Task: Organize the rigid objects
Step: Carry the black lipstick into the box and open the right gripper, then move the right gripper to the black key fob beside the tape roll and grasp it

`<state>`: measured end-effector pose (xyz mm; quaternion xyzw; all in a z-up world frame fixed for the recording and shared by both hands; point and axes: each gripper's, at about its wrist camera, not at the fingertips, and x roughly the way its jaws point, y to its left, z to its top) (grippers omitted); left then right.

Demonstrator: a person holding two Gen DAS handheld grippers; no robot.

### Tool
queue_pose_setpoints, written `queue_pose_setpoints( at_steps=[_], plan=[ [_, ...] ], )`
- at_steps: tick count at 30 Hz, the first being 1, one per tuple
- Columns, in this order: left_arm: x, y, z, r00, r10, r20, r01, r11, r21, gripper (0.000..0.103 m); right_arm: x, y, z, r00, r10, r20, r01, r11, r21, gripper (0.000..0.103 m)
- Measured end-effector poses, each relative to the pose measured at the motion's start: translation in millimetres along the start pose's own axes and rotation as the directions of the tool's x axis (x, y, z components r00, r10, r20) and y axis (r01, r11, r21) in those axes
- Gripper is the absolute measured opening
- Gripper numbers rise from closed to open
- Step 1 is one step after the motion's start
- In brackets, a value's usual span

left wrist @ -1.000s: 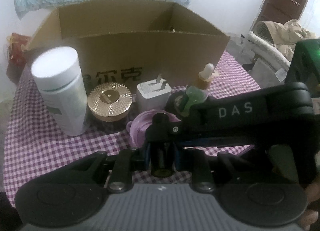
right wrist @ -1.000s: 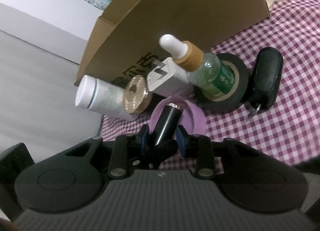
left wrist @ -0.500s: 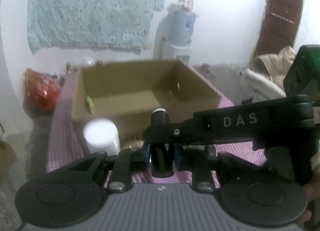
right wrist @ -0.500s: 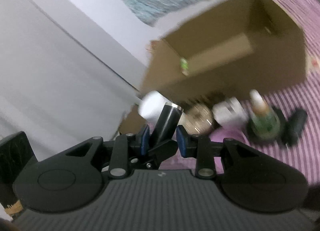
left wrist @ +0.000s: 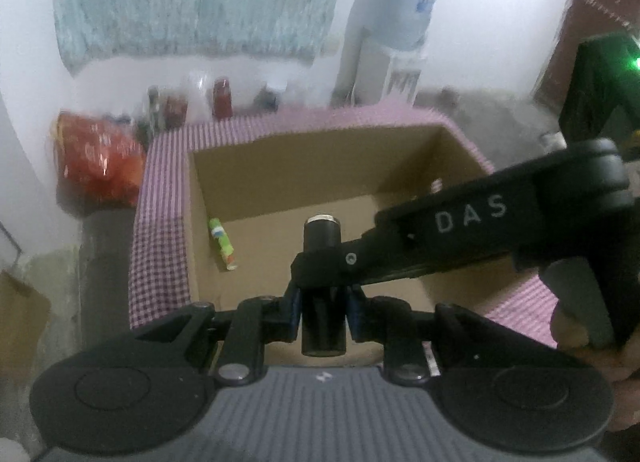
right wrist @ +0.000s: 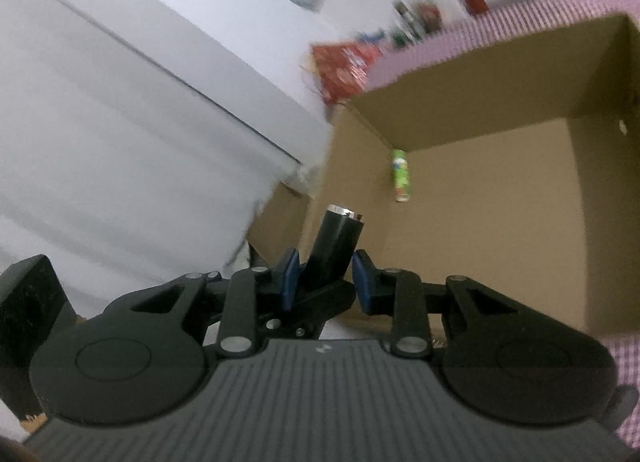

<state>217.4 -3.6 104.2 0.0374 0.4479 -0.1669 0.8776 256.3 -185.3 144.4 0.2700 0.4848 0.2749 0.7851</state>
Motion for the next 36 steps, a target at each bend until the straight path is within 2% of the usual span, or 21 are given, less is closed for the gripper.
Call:
queue_pose_setpoints(
  at_steps=[3, 5, 9, 13, 17, 22, 27, 32, 36],
  plan=[
    [27, 4, 9, 0.997, 0.034, -0.07, -0.034, 0.999, 0.008, 0.023, 26, -15, 20, 0.998, -0.022, -0.057, 0.026, 0.998, 0.062, 0.028],
    [44, 3, 13, 0.991, 0.084, -0.108, -0.081, 0.996, 0.026, 0.023, 42, -25, 32, 0.995, -0.028, -0.091, 0.037, 0.995, 0.09, 0.028],
    [69, -5, 19, 0.973, 0.189, -0.133, -0.178, 0.98, 0.09, 0.024, 67, -41, 44, 0.992, -0.036, -0.122, 0.054, 0.988, 0.145, 0.029],
    [72, -5, 23, 0.972, 0.193, -0.134, -0.184, 0.98, 0.081, 0.025, 76, -50, 46, 0.991, -0.057, -0.122, 0.077, 0.984, 0.164, 0.029],
    [54, -4, 21, 0.979, 0.182, -0.094, -0.177, 0.982, 0.062, 0.034, 68, -52, 45, 0.993, -0.038, -0.107, 0.056, 0.983, 0.173, 0.03],
    [20, 0, 20, 0.986, 0.163, -0.025, -0.162, 0.986, 0.028, 0.036, 35, -45, 45, 0.998, -0.006, -0.058, 0.015, 0.988, 0.151, 0.03],
    [-28, 1, 11, 0.99, 0.128, 0.067, -0.129, 0.992, 0.011, 0.042, -27, -35, 28, 0.998, 0.067, 0.017, -0.069, 0.99, 0.122, 0.031],
    [-76, -6, -15, 0.986, 0.073, 0.148, -0.076, 0.997, 0.018, 0.049, -115, -26, -11, 0.977, 0.169, 0.13, -0.177, 0.983, 0.052, 0.034],
    [-97, -21, -46, 0.984, 0.002, 0.177, -0.01, 0.999, 0.047, 0.053, -174, -32, -55, 0.952, 0.196, 0.237, -0.202, 0.979, 0.0, 0.04]
  ],
)
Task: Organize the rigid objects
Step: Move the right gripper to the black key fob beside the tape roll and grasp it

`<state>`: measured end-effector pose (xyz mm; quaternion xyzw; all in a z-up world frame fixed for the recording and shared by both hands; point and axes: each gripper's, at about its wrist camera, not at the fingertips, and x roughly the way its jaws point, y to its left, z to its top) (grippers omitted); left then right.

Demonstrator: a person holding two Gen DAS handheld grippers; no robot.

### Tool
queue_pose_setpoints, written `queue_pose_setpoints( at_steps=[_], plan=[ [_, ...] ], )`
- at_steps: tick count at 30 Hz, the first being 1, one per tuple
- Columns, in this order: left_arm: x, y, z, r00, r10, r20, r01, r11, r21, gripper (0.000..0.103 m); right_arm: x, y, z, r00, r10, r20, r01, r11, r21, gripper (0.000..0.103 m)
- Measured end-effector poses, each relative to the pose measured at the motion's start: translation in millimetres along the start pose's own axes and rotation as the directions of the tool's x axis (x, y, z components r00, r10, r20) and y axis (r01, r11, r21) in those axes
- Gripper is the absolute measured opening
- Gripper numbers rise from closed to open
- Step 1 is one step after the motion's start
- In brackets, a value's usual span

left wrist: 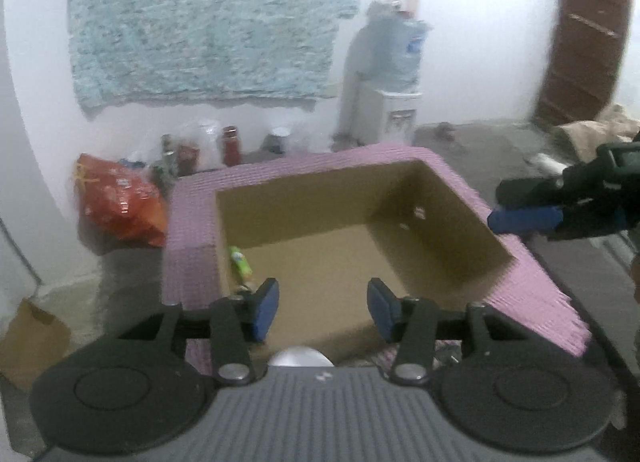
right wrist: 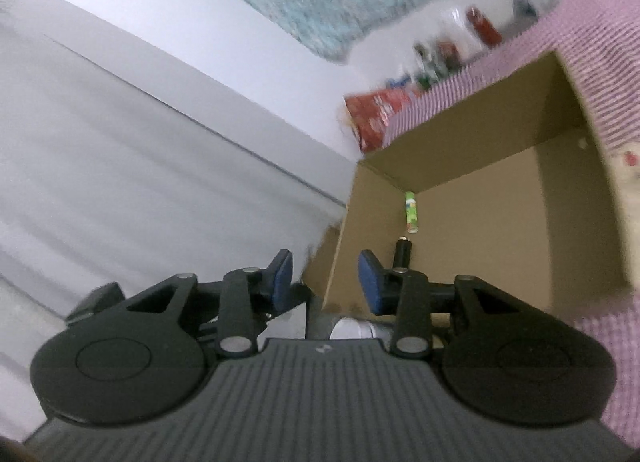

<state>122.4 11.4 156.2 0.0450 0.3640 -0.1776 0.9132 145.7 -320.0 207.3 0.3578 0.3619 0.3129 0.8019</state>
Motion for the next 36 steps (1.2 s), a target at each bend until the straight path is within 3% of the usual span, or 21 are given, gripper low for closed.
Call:
queue_pose_setpoints(
  at_steps=[5, 9, 13, 18, 26, 30, 36],
  plan=[
    [-4, -29, -42, 0.995, -0.095, -0.011, 0.095, 0.995, 0.01, 0.053, -62, -28, -52, 0.991, -0.076, 0.113, 0.073, 0.997, 0.033, 0.042],
    [6, -66, -73, 0.987, -0.156, -0.031, 0.158, 0.985, 0.068, 0.053, -69, -68, -92, 0.972, -0.185, 0.144, 0.172, 0.98, 0.098, 0.042],
    [28, -111, -95, 0.976, -0.205, -0.073, 0.214, 0.966, 0.142, 0.053, -47, -112, -116, 0.961, -0.259, 0.091, 0.241, 0.954, 0.176, 0.041],
    [65, -157, -116, 0.984, -0.136, -0.113, 0.161, 0.956, 0.245, 0.042, -26, -140, -120, 0.932, -0.358, 0.047, 0.346, 0.923, 0.167, 0.039],
    [92, -179, -127, 0.986, -0.102, -0.131, 0.134, 0.957, 0.257, 0.033, 18, -144, -103, 0.874, -0.485, -0.004, 0.485, 0.874, -0.014, 0.036],
    [100, -181, -127, 0.984, -0.101, -0.146, 0.137, 0.955, 0.262, 0.033, 30, -140, -104, 0.864, -0.504, 0.002, 0.502, 0.859, -0.099, 0.03],
    [100, -185, -125, 0.98, -0.115, -0.163, 0.156, 0.951, 0.266, 0.033, 20, -129, -114, 0.867, -0.498, -0.004, 0.491, 0.855, -0.165, 0.023]
  ],
)
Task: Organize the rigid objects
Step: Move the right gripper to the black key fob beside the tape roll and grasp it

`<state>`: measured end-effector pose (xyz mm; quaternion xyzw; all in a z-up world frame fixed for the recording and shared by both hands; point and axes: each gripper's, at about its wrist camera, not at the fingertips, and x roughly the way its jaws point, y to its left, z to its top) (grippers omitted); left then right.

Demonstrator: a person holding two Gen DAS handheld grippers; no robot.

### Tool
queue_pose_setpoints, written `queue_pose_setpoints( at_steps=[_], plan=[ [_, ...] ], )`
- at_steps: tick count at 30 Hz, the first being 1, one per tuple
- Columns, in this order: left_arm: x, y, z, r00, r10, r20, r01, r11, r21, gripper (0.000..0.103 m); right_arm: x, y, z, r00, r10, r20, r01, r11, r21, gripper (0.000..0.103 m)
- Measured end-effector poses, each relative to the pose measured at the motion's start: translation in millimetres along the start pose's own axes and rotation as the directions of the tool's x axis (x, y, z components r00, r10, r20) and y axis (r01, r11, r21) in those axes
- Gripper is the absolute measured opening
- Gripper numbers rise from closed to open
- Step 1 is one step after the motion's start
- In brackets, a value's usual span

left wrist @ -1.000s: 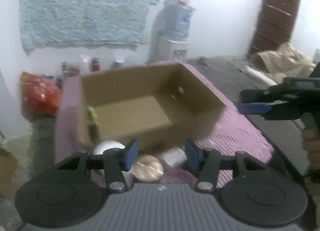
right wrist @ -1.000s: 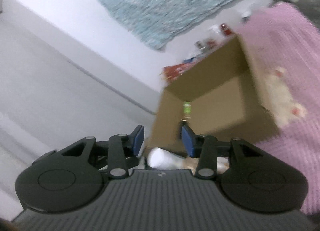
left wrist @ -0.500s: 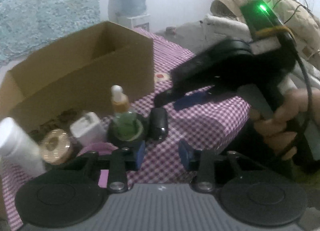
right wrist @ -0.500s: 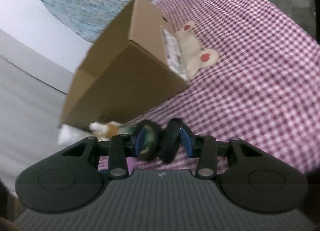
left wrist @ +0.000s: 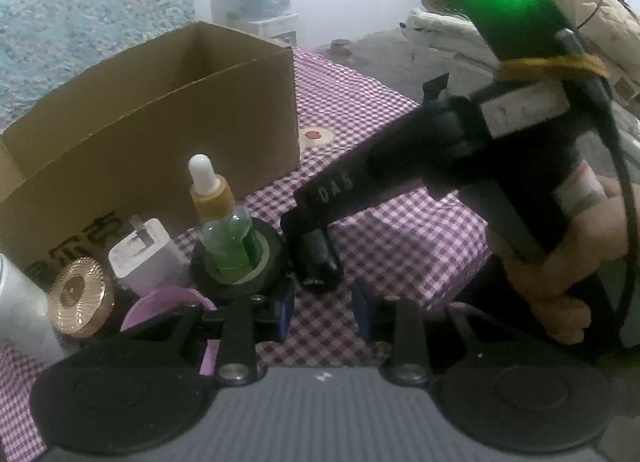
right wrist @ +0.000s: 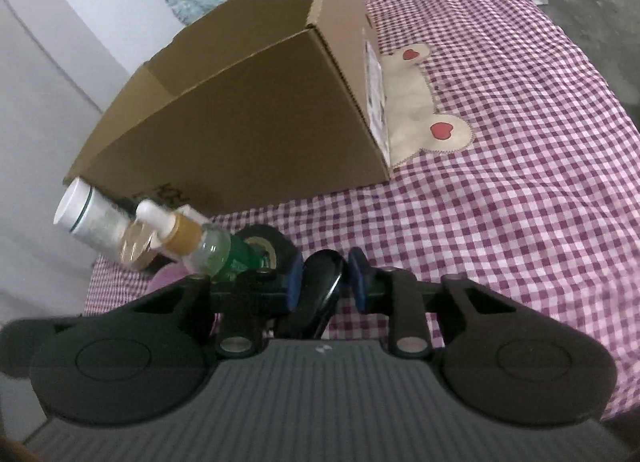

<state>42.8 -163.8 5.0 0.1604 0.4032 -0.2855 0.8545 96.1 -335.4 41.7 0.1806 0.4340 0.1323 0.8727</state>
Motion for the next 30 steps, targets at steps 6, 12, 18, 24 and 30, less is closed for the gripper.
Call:
queue_pose_setpoints(
  at_steps=[6, 12, 18, 24, 30],
  plan=[
    [7, -7, 3, 1.0, -0.018, -0.018, 0.018, 1.0, 0.022, 0.037, -8, -12, -12, 0.999, 0.036, -0.003, -0.036, 0.998, 0.049, 0.021],
    [18, -17, 4, 0.997, -0.021, -0.068, 0.024, 0.998, 0.05, 0.039, -16, -39, -25, 0.99, 0.139, 0.015, -0.139, 0.967, 0.212, 0.019],
    [23, -14, 5, 0.997, -0.029, -0.078, 0.032, 0.999, 0.034, 0.035, -21, -53, -42, 0.974, 0.226, 0.015, -0.218, 0.918, 0.332, 0.02],
    [23, -11, 6, 0.996, -0.045, -0.078, 0.048, 0.998, 0.037, 0.04, -14, -55, -44, 0.961, 0.277, 0.018, -0.266, 0.898, 0.351, 0.019],
    [24, -6, 7, 0.998, -0.022, -0.063, 0.024, 0.999, 0.025, 0.031, -10, -50, -44, 0.957, 0.288, 0.039, -0.283, 0.894, 0.346, 0.018]
  ],
)
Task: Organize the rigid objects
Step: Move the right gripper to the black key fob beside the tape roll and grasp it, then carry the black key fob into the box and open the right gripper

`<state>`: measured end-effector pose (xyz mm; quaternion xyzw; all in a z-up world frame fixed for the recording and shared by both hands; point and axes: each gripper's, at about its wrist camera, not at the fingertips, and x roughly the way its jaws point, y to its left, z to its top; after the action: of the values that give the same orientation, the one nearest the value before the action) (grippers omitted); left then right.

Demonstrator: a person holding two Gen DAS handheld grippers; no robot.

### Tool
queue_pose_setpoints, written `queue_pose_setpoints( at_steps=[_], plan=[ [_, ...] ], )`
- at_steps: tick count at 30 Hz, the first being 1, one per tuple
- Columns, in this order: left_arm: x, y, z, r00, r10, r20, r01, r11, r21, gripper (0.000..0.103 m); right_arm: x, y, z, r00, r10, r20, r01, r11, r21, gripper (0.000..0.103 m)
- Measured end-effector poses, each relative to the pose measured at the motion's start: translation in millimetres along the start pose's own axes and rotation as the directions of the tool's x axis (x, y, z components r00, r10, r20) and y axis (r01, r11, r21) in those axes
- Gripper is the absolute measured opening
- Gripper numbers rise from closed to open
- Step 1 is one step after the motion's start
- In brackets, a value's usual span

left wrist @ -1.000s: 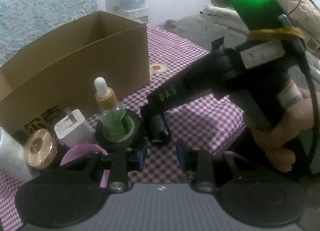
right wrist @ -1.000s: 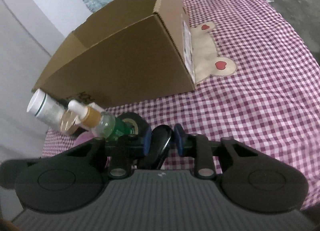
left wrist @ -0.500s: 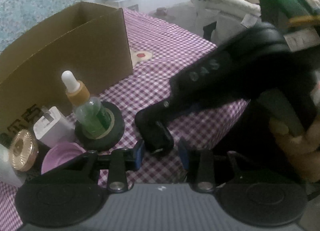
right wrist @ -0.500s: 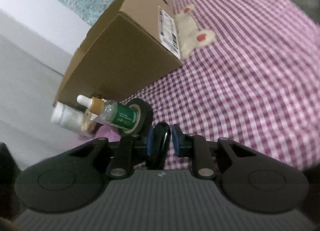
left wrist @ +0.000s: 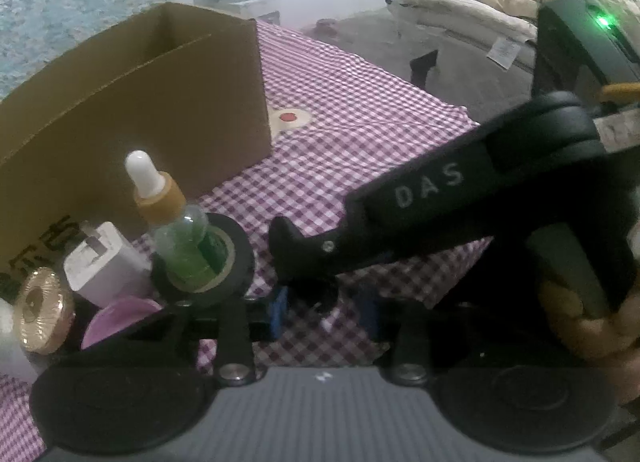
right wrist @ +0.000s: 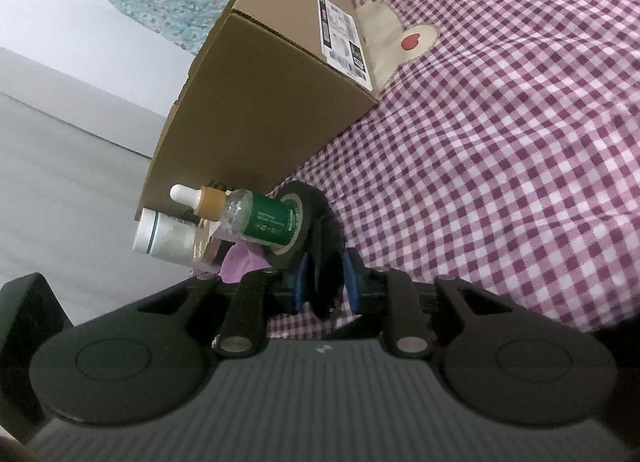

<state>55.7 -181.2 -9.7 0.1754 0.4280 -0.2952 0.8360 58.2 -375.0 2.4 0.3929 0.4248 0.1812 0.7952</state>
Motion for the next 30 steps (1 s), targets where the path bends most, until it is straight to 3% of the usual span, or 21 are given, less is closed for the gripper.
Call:
queue_pose_setpoints(
  at_steps=[2, 10, 18, 25, 30],
  plan=[
    [-1, 1, 0, 1.0, -0.001, 0.0, 0.001, 1.0, -0.006, 0.027, 1, 0, -1, 1.0, -0.001, 0.007, 0.001, 1.0, 0.003, 0.018],
    [-21, -13, 2, 0.999, -0.004, 0.055, 0.003, 1.0, 0.03, 0.027, -22, 9, -11, 0.998, -0.015, 0.054, 0.016, 1.0, -0.018, 0.017],
    [-85, -11, 20, 0.977, 0.012, 0.212, -0.023, 0.998, 0.051, 0.027, -67, 68, -7, 0.986, 0.018, 0.167, 0.004, 0.991, -0.13, 0.017],
    [-135, 39, 54, 0.943, 0.142, 0.301, -0.145, 0.989, -0.012, 0.028, -53, 148, 38, 0.978, 0.13, 0.161, -0.076, 0.95, -0.304, 0.017],
    [-131, 102, 79, 0.955, 0.188, 0.228, -0.17, 0.98, -0.099, 0.029, 1, 189, 87, 0.986, 0.162, 0.045, -0.14, 0.937, -0.321, 0.017]
  ],
)
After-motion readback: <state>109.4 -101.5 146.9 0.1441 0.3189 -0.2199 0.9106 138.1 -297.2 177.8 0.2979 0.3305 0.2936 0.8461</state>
